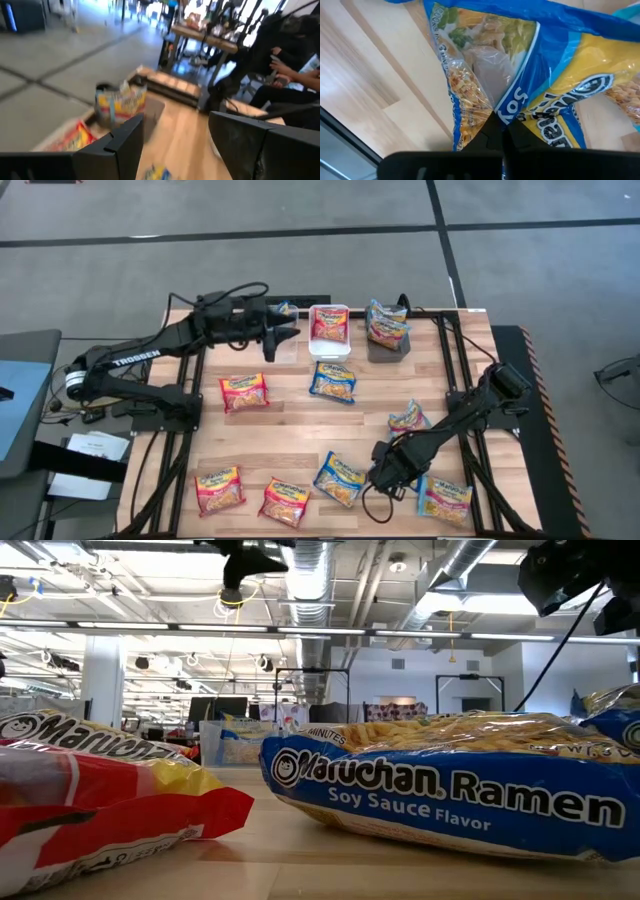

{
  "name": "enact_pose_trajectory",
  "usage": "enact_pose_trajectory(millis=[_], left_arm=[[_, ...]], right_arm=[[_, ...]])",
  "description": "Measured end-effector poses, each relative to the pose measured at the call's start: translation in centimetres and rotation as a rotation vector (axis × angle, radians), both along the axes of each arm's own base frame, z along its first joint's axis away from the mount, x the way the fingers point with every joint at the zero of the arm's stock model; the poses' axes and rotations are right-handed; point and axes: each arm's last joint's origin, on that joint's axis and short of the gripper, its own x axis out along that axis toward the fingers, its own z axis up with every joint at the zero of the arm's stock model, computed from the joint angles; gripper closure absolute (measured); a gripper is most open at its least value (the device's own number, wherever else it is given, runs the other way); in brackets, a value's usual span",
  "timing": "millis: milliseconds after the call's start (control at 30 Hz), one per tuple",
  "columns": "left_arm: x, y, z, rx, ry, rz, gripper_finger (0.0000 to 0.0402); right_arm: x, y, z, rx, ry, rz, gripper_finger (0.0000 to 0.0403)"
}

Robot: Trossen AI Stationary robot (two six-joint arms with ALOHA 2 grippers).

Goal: Sort Maruchan noodles
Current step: Put the blue noodle pack into the transparent bin

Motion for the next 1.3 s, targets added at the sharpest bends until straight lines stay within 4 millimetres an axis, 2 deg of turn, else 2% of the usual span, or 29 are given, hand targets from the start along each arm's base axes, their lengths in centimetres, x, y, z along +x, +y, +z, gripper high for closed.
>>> enact_pose_trajectory(millis=[233,500,767,1100,1300], left_arm=[[-0.4,0.3,-1.3,-0.096,0.113,0.02,0.0192],[-0.4,0.1,-1.6,-0.183,0.126,-0.019,0.0192],[-0.4,0.1,-1.6,-0.198,0.12,-0.036,0.0192],[-1.1,1.6,-1.6,-0.254,0.099,-0.024,0.0192],[-0.1,2.1,-2.7,-0.316,0.132,-0.047,0.0192]], right_arm=[[0.8,-0.1,2.2,-0.024,-0.036,0.002,0.04],[1.5,-0.9,4.4,-0.085,-0.068,0.029,0.04],[3.2,-3.5,5.8,-0.153,-0.113,0.1,0.04],[5.0,-6.7,8.6,-0.27,-0.185,0.185,0.04],[5.8,-8.6,9.4,-0.329,-0.21,0.244,0.04]])
